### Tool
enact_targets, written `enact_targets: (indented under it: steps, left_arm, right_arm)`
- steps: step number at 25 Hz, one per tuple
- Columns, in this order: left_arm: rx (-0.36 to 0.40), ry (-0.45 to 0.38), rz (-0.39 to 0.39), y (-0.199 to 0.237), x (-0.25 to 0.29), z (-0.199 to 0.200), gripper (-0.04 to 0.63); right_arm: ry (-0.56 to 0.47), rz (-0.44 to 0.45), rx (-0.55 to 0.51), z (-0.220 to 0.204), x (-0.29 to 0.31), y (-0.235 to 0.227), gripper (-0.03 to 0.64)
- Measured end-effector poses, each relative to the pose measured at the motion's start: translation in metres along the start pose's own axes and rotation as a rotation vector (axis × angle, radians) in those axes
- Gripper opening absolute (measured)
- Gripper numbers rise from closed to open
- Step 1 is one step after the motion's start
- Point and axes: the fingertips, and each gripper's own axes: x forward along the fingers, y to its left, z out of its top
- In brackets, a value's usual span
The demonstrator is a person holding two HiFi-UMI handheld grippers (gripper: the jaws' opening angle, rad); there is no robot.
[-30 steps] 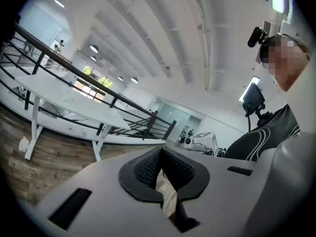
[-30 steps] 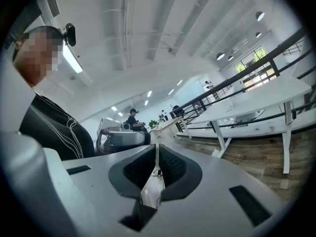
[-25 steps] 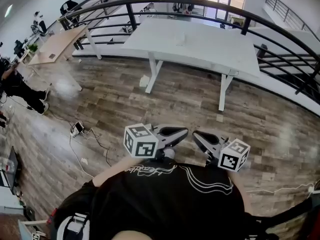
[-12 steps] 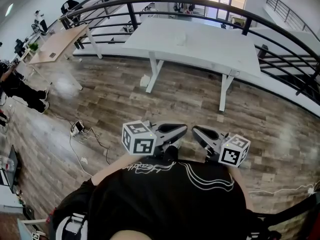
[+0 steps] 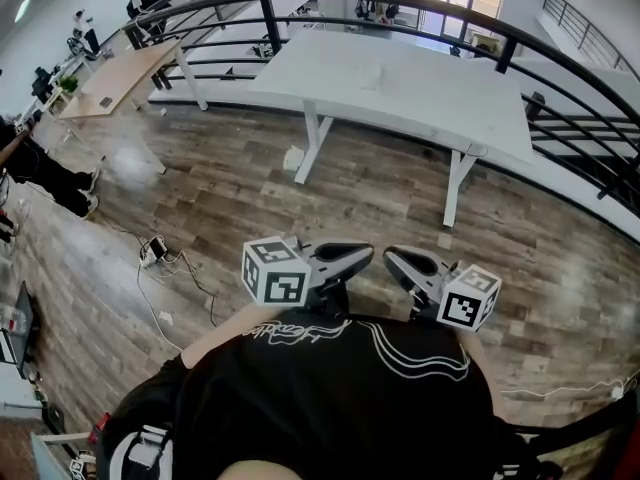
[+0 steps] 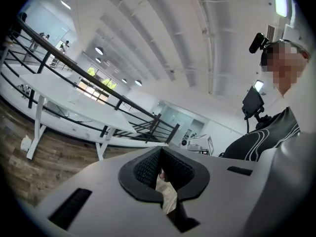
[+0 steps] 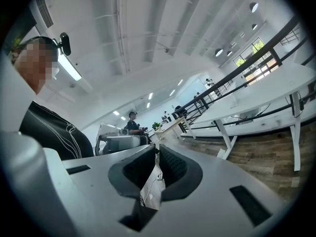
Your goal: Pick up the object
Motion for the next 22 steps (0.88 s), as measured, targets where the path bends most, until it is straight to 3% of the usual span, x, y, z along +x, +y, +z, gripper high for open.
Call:
enact_targets:
  steps: [11, 22]
  left_arm:
    - [-0.056, 0.003, -0.006, 0.102, 0.016, 0.031, 0.008]
    - [-0.114, 0.019, -0.037, 0.273, 0.031, 0.135, 0.008]
  right_arm:
    - [0.028, -0.034, 0.064, 0.013, 0.06, -0.083, 0.029]
    - [0.04, -0.098, 0.129, 0.092, 0.18, -0.211, 0.029]
